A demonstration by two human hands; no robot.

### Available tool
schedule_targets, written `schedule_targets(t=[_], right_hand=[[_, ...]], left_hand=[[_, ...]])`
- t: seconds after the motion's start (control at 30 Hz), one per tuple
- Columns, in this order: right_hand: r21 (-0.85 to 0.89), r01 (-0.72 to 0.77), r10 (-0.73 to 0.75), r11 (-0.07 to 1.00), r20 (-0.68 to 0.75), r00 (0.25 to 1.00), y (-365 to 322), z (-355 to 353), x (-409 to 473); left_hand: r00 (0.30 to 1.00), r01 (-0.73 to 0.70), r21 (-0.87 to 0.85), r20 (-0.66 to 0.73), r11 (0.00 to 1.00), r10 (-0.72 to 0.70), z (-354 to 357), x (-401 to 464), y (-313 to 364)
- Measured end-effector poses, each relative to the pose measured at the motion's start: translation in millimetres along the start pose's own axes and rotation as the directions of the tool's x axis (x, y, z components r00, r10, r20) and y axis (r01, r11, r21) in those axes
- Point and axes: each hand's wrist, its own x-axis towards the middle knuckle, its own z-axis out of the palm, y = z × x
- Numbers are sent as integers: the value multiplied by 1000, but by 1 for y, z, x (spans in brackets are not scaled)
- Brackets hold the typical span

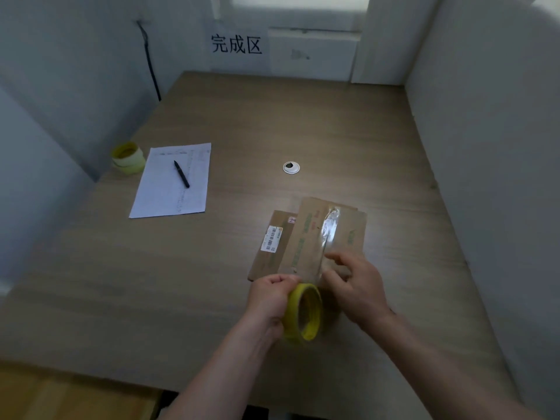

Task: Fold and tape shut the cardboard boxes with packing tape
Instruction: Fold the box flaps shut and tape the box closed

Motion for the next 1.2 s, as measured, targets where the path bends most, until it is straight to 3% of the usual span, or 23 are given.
schedule_targets(t=[0.07, 0.13, 0.23, 0.4, 0.57, 0.7, 0.87, 1.0, 1.1, 1.2], right_hand=[[231, -14, 36, 973, -90, 995, -14, -7, -17], [346, -111, 102, 932, 43, 994, -23, -10, -33], [347, -258, 177, 902, 247, 953, -27, -10, -46], [475, -331, 292, 815, 157, 944, -28, -27, -36], [515, -367, 345, 775, 142, 928, -19, -38, -30], [550, -355, 341, 756, 131, 931, -12, -34, -26], [460, -229, 275, 858, -34, 961, -17, -22, -15], [338, -224, 282, 914, -133, 950, -21, -19, -3], [287, -214, 259, 934, -130, 957, -26, -20, 6], [217, -169, 191, 961, -86, 978, -38, -17, 11]], left_hand=[[1000, -1, -70, 5, 998, 1, 7, -5, 7], [1000, 8, -107, 26, 994, -5, 18, -11, 12], [998, 13, -126, 62, 992, -5, 35, -19, 17], [984, -19, -59, 177, 998, 30, 53, -32, 18], [944, -230, 178, 279, 957, 175, 50, -36, 19], [927, -299, 211, 295, 931, 231, 44, -37, 20], [933, -301, 135, 248, 944, 262, 41, -29, 25], [933, -354, 197, 142, 914, 331, 26, -6, 38], [892, -423, 220, 274, 879, 361, 12, 8, 50], [798, -549, 279, 457, 788, 393, 7, 20, 66]])
